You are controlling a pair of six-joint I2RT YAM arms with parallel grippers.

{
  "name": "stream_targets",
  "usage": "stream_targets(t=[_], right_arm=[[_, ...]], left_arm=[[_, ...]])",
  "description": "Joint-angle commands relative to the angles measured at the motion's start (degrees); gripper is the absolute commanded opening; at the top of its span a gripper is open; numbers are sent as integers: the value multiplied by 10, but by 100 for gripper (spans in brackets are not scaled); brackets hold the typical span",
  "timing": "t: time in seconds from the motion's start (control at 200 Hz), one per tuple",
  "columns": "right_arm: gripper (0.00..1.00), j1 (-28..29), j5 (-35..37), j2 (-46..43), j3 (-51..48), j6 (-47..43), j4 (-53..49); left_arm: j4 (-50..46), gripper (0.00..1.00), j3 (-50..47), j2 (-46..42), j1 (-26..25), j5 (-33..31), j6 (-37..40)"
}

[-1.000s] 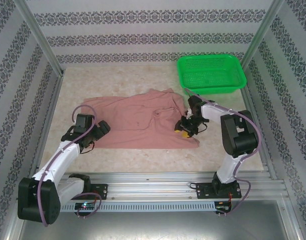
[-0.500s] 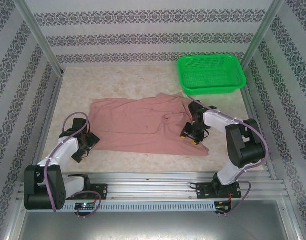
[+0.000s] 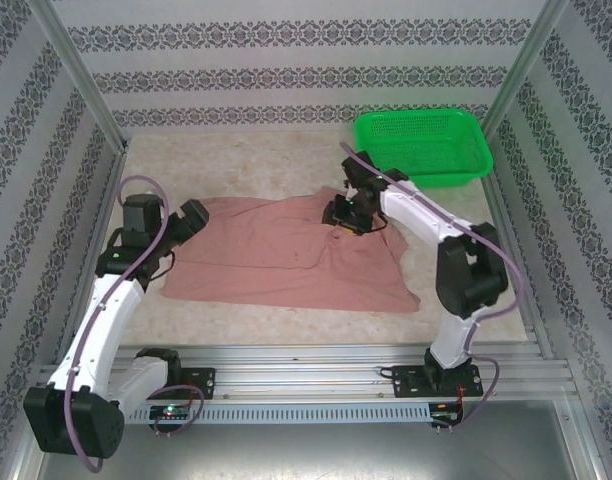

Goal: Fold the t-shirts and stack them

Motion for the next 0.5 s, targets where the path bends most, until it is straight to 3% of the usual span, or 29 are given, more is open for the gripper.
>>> stream_targets(t=[0.0,0.275,0.495], right_arm=[[51,14,-3,51,41,-30,-81],[50,37,58,118,130,-86,-151],[41,41,78,172,188,-141,-187]], left_arm=[[-2,100,49,0,-6,29,77],[-55,100,103,-14,-7,25,163],[-66,100,97,-27,-7,20,170]])
